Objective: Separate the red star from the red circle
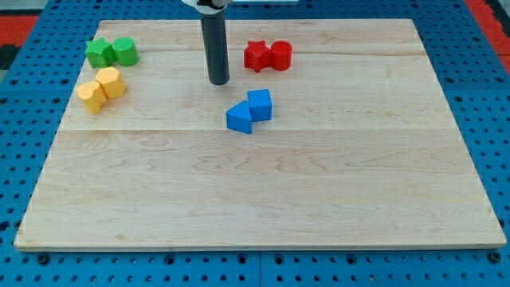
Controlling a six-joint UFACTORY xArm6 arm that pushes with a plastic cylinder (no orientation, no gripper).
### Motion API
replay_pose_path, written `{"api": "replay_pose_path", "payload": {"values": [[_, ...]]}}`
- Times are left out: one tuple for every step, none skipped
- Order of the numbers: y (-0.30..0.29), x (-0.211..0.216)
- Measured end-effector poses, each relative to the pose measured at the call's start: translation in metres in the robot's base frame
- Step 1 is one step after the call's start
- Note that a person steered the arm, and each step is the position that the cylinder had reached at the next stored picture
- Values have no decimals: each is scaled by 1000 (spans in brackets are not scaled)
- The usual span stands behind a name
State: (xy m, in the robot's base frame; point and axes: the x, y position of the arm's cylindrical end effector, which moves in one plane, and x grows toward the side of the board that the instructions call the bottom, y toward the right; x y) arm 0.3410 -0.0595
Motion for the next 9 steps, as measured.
{"api": "replay_pose_path", "payload": {"values": [[14,0],[71,-1],[96,-11],[105,-34],[104,-59],[104,-66],[99,-66],[95,-55],[59,-51]]}}
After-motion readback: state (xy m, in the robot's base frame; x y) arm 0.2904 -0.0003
